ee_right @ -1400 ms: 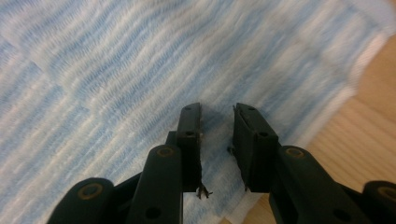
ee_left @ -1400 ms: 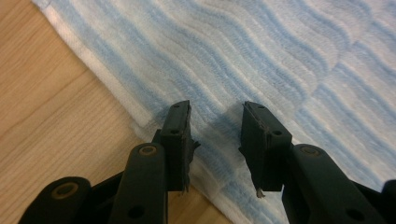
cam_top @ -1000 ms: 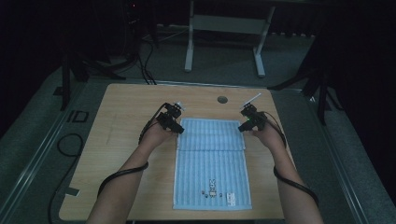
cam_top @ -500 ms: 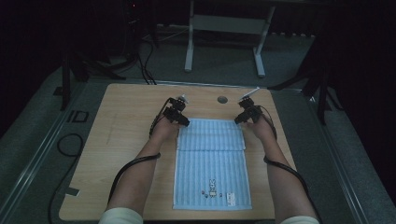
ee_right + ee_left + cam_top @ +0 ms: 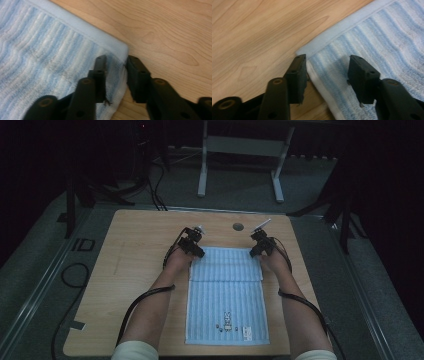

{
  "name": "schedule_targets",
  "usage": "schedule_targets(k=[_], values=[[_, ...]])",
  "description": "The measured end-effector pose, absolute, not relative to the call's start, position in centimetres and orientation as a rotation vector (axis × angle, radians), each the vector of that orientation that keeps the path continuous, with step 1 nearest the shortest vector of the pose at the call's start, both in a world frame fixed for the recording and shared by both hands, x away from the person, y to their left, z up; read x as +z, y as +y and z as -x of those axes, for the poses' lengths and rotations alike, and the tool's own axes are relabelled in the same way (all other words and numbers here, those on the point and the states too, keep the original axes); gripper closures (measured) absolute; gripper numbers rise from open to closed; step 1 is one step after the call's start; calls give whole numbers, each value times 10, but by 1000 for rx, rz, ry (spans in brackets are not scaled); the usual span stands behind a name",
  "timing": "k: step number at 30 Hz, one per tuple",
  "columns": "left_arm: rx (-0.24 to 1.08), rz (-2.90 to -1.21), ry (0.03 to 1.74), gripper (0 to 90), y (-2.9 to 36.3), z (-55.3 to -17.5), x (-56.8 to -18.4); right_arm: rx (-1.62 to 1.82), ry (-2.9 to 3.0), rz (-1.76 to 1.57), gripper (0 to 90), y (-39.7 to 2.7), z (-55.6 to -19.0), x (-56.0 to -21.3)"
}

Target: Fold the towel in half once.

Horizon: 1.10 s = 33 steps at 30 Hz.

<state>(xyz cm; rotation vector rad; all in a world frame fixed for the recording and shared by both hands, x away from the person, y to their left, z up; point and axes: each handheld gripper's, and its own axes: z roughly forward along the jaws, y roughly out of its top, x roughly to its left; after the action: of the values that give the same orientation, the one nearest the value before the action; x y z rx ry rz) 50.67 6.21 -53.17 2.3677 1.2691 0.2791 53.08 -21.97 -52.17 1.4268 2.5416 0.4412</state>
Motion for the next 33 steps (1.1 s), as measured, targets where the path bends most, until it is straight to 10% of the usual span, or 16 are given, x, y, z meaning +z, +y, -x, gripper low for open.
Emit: schedule_targets(k=[5,33], values=[[221,-2354,1232,836,60,-505,-531,453,2557,-1413,828,-217,-529,-522],[268,-2042,979,860,116,-429,-388,867,2373,-1088,843,-232,-463,-355]])
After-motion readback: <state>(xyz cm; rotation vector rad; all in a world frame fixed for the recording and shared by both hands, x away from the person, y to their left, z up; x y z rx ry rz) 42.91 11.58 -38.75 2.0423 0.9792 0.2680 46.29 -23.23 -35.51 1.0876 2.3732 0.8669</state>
